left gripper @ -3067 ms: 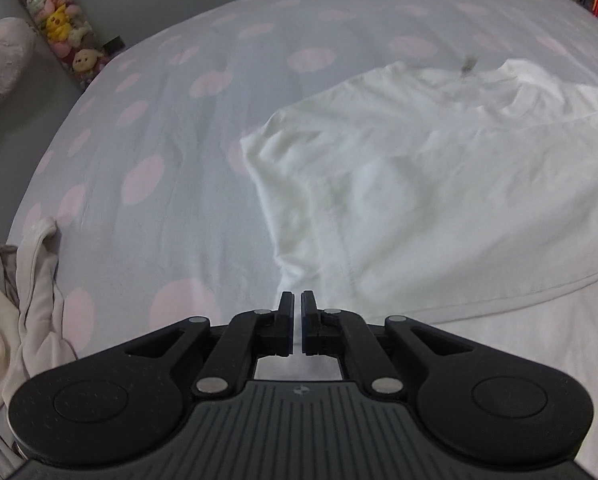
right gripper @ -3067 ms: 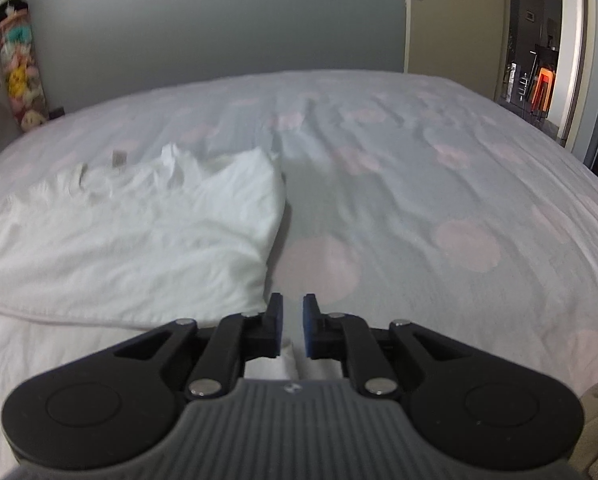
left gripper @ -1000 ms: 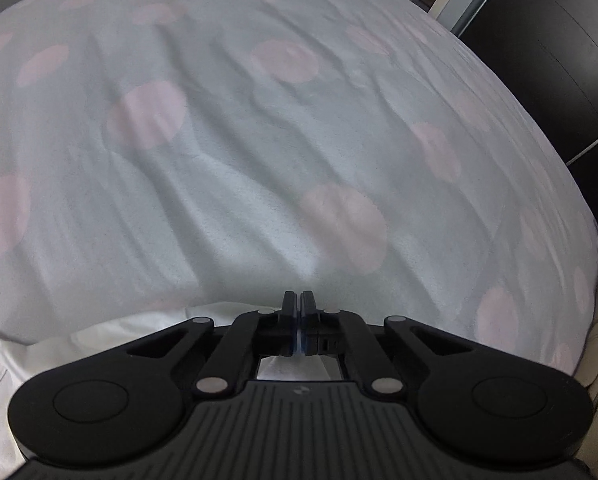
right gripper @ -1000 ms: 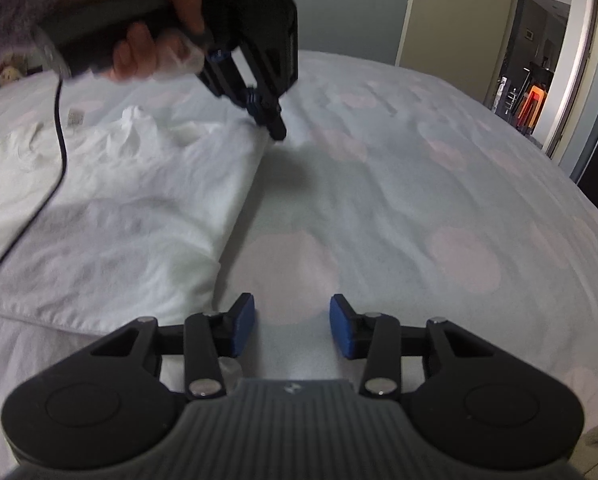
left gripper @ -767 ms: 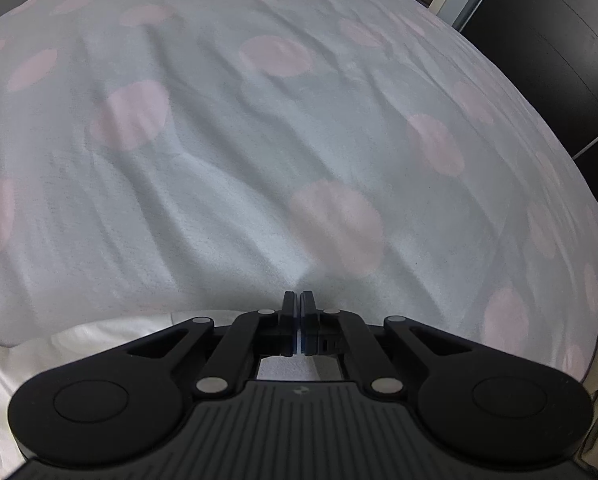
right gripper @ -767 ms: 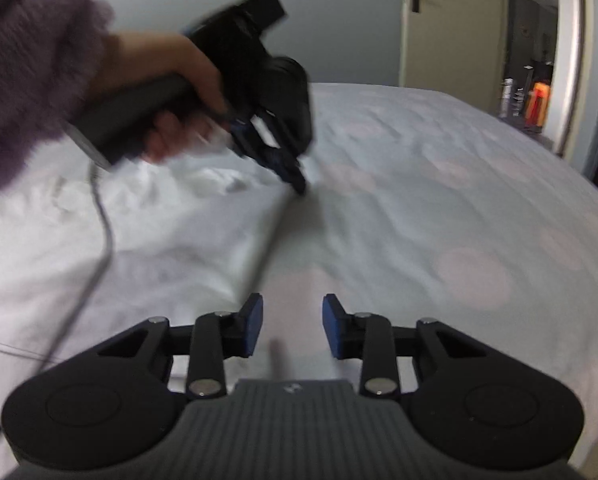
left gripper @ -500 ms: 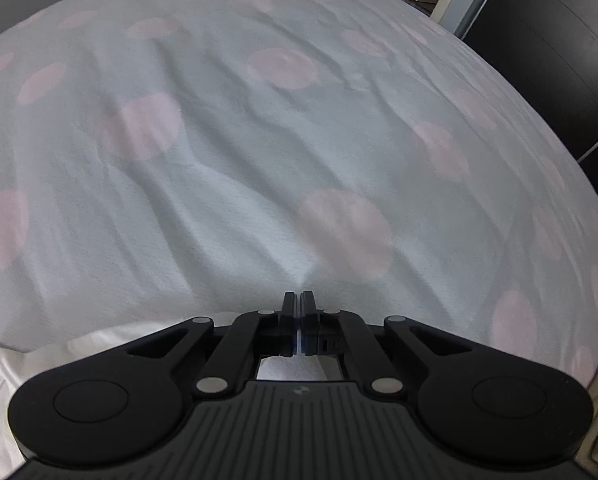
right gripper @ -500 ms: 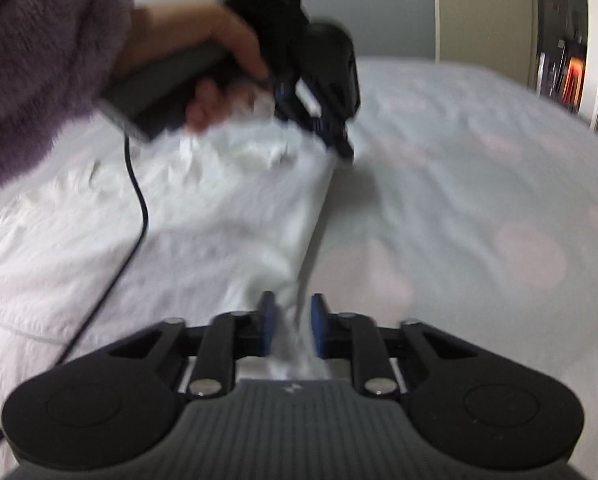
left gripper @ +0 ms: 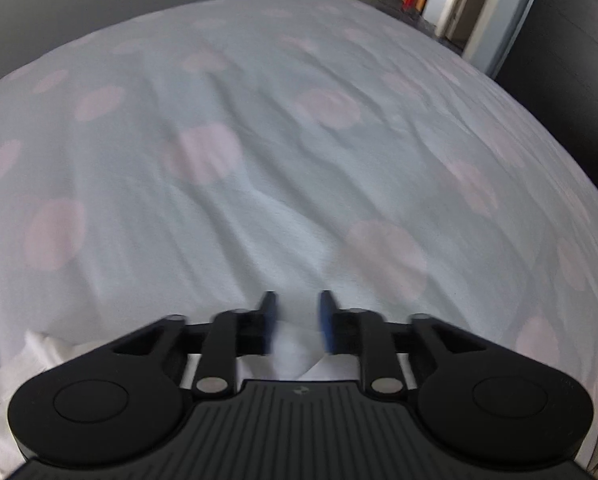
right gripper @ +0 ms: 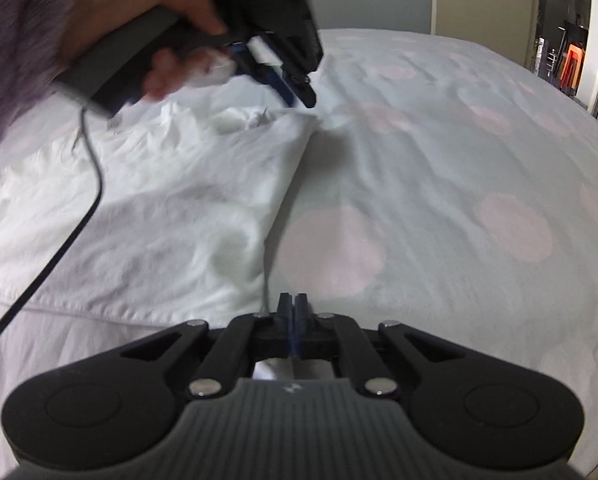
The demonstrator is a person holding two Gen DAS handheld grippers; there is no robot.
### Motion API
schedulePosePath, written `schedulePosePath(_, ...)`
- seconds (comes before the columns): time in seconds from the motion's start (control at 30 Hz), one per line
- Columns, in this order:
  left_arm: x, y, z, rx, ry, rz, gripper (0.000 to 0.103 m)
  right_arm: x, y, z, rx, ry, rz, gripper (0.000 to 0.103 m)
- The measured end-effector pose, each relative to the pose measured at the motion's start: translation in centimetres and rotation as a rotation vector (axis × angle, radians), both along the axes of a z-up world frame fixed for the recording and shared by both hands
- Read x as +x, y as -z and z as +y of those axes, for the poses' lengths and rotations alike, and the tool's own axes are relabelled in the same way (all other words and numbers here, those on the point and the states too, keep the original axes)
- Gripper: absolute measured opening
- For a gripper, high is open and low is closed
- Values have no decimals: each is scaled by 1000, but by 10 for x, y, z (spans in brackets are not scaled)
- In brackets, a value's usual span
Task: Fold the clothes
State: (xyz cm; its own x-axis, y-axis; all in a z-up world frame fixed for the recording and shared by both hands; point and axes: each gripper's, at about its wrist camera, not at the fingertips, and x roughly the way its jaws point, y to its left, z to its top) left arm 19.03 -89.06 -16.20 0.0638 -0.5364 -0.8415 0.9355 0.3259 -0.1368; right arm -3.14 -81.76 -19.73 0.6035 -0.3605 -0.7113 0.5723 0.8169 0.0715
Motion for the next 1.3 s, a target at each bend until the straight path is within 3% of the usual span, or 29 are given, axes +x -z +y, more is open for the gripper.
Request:
schedulePosePath(0.3, 6, -41, 115, -35, 18, -102, 30, -3, -17, 11, -5, -43, -62, 13)
schedulePosePath(0.37, 6, -48, 154, -37, -1, -108, 30, -2, -26, 18, -15, -66, -80, 36)
schedulePosePath(0.5, -1, -60, 239, -29, -43, -114, 30, 3, -43, 42, -50, -154, -84, 38)
schedulePosePath(0.63, -23, -72, 326, -9, -95, -176, 30, 4, -57, 72, -31, -226, -66, 44)
schedulePosePath(0.9, -77, -89, 483, 43, -149, -210, 30, -40, -81, 154, 12, -363, -11, 46)
schedulePosePath(1.1, -123, -88, 549, 133, -19, -201, 31, -90, -78, 216, -15, -504, 125, 49)
schedulePosePath(1.3, -182, -64, 570, 202, 221, -215, 37, -135, -53, 270, 34, -614, 237, 50)
